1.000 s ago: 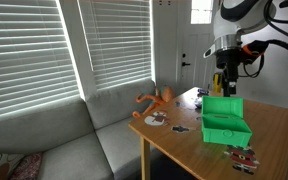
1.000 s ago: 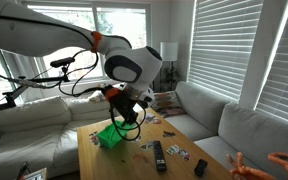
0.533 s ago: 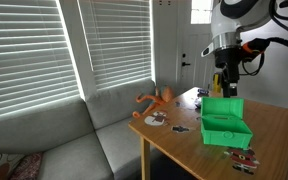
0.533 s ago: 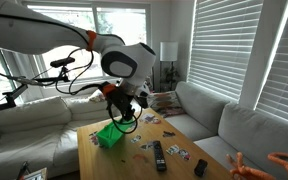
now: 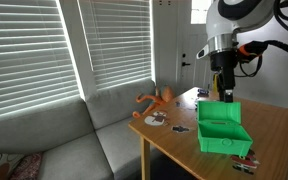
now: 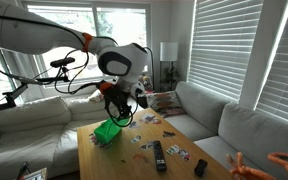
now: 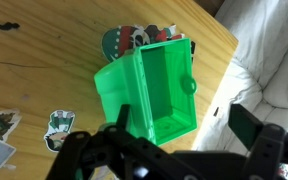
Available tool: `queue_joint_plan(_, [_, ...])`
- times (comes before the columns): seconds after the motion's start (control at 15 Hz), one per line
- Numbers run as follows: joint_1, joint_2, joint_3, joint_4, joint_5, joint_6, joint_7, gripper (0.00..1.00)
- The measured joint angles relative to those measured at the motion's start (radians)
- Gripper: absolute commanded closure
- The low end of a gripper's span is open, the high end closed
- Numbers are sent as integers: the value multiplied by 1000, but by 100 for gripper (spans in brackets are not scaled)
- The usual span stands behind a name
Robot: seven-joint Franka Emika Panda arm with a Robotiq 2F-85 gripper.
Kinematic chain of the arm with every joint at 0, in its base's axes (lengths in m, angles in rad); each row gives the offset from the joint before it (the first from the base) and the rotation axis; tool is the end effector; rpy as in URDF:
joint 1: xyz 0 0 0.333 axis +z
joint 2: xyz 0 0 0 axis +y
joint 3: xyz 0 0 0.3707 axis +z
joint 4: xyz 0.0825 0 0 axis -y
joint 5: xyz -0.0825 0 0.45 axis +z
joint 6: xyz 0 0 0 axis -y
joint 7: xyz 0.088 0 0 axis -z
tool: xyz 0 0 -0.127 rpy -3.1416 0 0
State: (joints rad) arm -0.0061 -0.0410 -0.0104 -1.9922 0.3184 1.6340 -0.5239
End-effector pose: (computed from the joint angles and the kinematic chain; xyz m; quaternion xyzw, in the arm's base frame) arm 0.5625 0.0286 0.4738 -0.9525 -0.2110 0.1090 0.1909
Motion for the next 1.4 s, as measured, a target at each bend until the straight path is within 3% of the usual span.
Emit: queue_joint_plan(1.4, [63,-102,52,-74,-19,26,30,0])
